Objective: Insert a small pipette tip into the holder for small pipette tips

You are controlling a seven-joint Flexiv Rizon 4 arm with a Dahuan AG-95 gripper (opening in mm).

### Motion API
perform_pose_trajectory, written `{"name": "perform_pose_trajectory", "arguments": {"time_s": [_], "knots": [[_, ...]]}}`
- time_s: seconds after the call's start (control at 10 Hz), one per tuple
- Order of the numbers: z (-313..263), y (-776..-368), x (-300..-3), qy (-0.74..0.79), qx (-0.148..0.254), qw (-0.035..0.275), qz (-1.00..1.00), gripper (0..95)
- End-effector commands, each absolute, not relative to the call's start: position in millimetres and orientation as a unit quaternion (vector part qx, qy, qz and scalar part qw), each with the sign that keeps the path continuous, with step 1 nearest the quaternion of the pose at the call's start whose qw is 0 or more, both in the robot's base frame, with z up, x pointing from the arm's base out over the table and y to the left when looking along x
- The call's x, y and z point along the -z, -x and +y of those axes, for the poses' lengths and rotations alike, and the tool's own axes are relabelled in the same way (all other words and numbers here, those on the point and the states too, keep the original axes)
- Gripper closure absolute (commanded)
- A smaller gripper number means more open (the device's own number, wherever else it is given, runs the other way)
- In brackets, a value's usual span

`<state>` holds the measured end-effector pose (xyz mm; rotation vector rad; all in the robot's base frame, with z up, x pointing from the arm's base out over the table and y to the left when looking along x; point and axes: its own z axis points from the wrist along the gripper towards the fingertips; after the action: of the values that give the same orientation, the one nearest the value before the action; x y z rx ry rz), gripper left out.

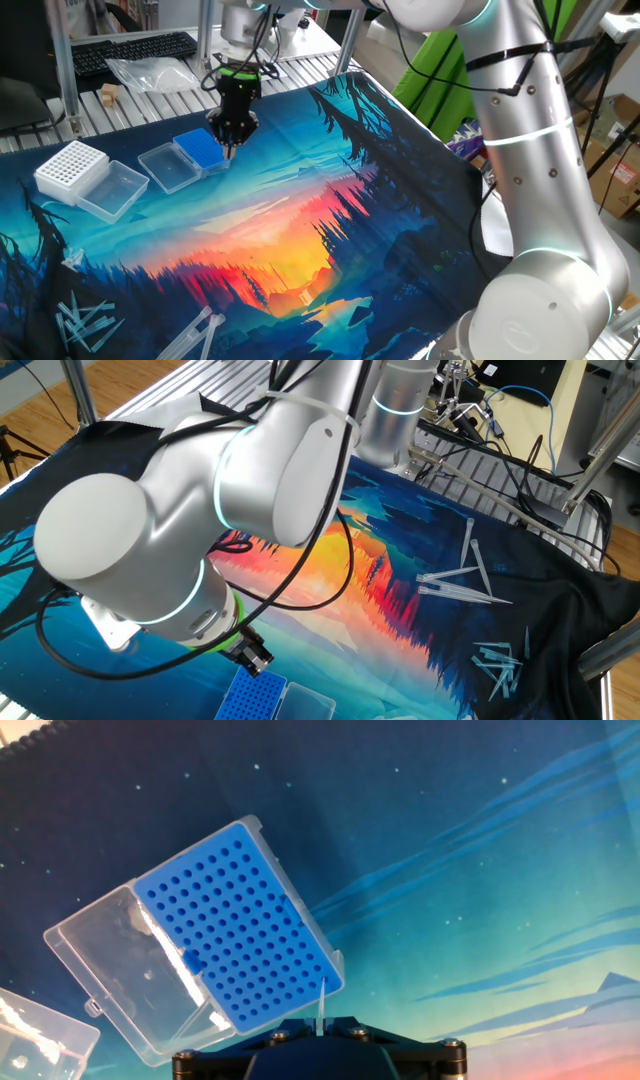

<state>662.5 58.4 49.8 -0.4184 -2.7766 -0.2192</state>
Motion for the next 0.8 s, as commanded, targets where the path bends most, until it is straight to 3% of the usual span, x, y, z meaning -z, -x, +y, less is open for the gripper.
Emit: {"name": "perform_pose_trajectory", "arguments": {"time_s": [0.1, 0.8], "knots": [[58.5, -663.7, -49.9, 0.147, 0.077, 0.169, -0.971, 95.0], [58.5, -663.6, -49.9, 0.147, 0.078, 0.194, -0.967, 95.0]]}}
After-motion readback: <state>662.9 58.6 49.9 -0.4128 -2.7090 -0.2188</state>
